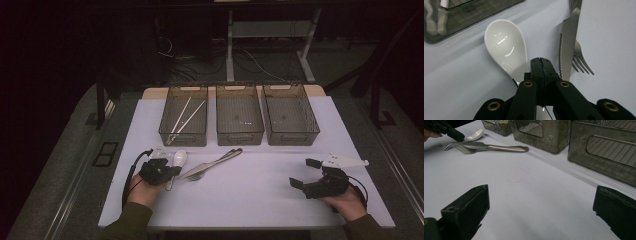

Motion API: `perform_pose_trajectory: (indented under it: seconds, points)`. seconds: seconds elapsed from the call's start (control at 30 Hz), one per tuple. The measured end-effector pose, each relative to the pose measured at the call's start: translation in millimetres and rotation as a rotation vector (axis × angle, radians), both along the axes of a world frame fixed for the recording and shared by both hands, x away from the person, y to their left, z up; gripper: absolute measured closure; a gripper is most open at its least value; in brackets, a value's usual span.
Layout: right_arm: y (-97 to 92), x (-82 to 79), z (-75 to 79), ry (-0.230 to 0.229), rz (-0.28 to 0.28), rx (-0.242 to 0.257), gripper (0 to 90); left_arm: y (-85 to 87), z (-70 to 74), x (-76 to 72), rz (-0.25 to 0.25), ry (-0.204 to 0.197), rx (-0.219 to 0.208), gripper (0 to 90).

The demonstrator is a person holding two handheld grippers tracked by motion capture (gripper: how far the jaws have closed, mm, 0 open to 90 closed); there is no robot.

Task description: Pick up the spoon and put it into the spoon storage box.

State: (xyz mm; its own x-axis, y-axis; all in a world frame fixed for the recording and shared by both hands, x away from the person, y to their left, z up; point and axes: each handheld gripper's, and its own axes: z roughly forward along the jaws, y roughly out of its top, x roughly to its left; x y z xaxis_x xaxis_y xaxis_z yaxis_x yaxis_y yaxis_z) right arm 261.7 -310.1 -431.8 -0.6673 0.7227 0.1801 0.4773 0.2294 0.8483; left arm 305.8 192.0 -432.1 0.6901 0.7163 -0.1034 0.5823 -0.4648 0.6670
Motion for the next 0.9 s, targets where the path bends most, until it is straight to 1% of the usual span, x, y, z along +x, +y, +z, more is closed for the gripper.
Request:
perform_pose_trajectory:
  seconds: [0.17, 0.2, 0.27, 0.53, 0.6, 0.73, 0.77, 0.8, 0.87, 0.9]
  points:
    - [0.0, -0.1, 0.0, 0.000, -0.001, 0.001, 0.5, 3.1, 0.3, -0.3, 0.005, 0.008, -0.003, 88.9]
    - [-0.1, 0.0, 0.0, -0.001, -0.001, 0.000, 0.5, 3.3, 0.6, -0.4, 0.005, 0.007, 0.002, 88.8]
    - [-0.4, 0.1, 0.0, -0.004, -0.001, 0.000, 0.5, 3.7, 2.0, -0.6, 0.006, 0.000, 0.026, 88.9]
    - [-0.5, -0.1, 0.2, -0.003, -0.004, 0.001, 0.5, 13.4, 4.1, -0.3, 0.039, -0.002, 0.052, 88.9]
    - [-0.5, -0.2, 0.3, -0.002, -0.004, 0.002, 0.5, 15.7, 3.8, 0.1, 0.044, 0.004, 0.046, 88.9]
    - [-0.3, 0.2, 0.0, -0.005, -0.001, 0.000, 0.5, 19.0, 4.7, 0.6, 0.048, 0.005, 0.017, 88.7]
    - [-0.3, 0.3, 0.0, -0.004, -0.002, 0.001, 0.5, 20.1, 6.3, 0.9, 0.054, -0.003, -0.002, 87.3]
    - [-0.4, 0.3, 0.0, -0.002, -0.003, 0.000, 0.5, 21.9, 8.7, 1.7, 0.060, -0.014, -0.022, 83.5]
    - [-0.3, 0.5, -0.2, -0.001, -0.002, 0.000, 0.5, 24.2, 11.0, 3.6, 0.069, -0.024, -0.043, 79.2]
    - [0.0, 0.4, -0.2, 0.001, -0.003, 0.000, 0.5, 25.7, 11.0, 5.6, 0.071, -0.033, -0.042, 76.4]
